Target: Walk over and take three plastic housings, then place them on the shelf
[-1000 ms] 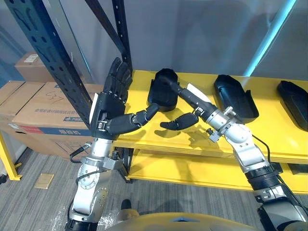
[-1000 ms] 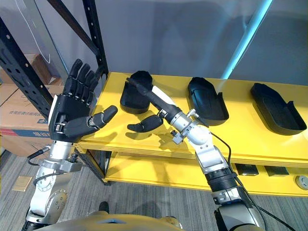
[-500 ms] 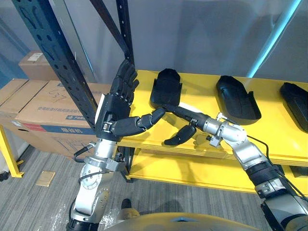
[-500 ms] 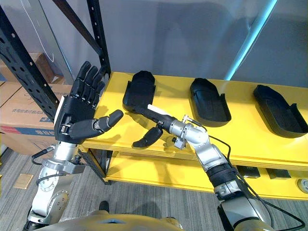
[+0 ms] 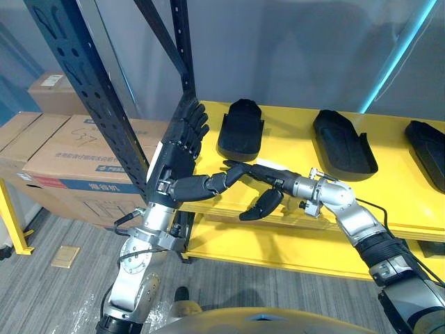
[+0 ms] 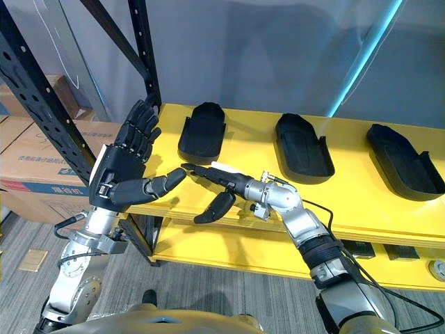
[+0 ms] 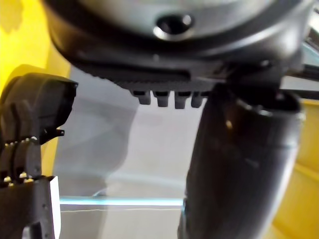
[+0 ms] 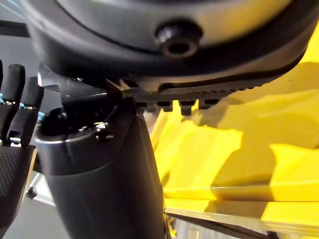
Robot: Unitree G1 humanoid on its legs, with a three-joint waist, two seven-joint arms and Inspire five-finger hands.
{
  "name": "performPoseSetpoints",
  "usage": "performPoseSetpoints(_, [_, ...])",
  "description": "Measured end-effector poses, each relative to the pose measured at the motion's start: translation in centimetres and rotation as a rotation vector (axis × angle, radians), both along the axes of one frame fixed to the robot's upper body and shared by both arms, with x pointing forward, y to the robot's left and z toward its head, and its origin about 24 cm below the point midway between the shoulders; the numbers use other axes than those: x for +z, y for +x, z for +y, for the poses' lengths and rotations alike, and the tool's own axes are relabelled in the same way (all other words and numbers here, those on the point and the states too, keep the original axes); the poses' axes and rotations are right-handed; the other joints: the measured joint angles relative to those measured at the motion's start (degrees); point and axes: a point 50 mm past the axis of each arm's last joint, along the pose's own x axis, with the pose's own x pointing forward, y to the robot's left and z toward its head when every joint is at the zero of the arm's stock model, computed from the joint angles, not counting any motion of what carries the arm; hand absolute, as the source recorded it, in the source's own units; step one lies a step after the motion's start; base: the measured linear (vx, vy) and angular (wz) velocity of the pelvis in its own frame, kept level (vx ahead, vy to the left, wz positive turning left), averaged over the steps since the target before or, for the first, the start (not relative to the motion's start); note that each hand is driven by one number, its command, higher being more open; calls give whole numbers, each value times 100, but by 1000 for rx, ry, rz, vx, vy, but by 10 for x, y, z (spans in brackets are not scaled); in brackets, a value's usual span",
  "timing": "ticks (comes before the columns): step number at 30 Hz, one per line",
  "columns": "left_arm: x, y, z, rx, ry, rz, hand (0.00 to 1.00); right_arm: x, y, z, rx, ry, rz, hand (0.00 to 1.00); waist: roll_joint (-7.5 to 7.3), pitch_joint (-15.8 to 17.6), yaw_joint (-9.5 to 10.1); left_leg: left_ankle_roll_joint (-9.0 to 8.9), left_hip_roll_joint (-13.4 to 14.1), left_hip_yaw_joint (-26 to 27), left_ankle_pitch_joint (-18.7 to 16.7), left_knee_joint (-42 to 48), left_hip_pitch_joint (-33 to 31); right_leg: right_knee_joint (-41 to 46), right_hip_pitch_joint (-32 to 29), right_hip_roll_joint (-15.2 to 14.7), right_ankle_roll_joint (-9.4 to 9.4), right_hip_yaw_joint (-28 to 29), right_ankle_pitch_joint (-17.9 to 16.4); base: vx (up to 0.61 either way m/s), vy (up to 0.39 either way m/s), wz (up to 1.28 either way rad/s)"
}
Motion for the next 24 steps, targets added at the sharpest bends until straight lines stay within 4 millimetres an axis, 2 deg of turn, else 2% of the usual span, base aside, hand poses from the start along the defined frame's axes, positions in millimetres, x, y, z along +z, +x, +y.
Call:
performPoseSetpoints(3, [0,0,0,-1,2,-2,100,0,0,-1,-4,24,19,100,-37,23,1,0,0,4,-1,0,1,0,-1,0,6,5,-5,0,0,0])
performPoseSetpoints(24, [7,5,-1,2,9,-30,100,4,-4,-7,5,68,57,100,-37,101,3,3,-2,43,-26,0,10,-15,-10,0,13,36,-12,0,0,0])
